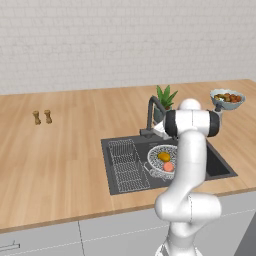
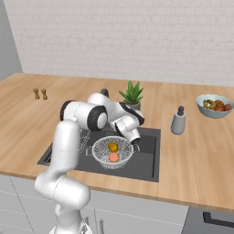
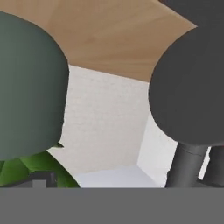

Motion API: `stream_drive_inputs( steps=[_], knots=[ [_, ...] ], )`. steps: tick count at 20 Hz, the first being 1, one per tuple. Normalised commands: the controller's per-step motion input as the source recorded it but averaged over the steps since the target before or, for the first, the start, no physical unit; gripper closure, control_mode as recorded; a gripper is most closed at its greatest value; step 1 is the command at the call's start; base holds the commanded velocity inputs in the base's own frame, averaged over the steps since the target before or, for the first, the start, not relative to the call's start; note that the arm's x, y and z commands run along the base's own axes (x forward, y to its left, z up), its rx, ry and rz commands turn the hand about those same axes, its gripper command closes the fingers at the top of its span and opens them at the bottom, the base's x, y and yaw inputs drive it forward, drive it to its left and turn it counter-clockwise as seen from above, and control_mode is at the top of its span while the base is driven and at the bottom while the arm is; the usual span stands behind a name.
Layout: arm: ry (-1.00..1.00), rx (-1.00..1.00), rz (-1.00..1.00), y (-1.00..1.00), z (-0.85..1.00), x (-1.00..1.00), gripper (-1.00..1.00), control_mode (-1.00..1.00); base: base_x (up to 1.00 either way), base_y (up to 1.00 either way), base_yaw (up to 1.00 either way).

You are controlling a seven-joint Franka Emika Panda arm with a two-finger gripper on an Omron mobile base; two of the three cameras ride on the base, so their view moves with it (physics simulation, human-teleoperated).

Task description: Put the colander in the sink, put the peach, mango in the colander, and turn on the sink faucet and pour water over the colander.

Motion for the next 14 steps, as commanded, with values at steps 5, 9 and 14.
stream_drive_inputs(
  steps=[5,9,14],
  knots=[
    [0.03,-0.07,-0.18,-0.01,0.00,0.26,1.00,-1.00,0.00,0.00,0.00],
    [0.02,0.00,-0.17,-0.32,0.00,0.29,1.00,-1.00,0.00,0.00,0.00],
    [0.00,0.02,-0.17,-0.85,0.06,0.29,1.00,-1.00,0.00,0.00,0.00]
  ],
)
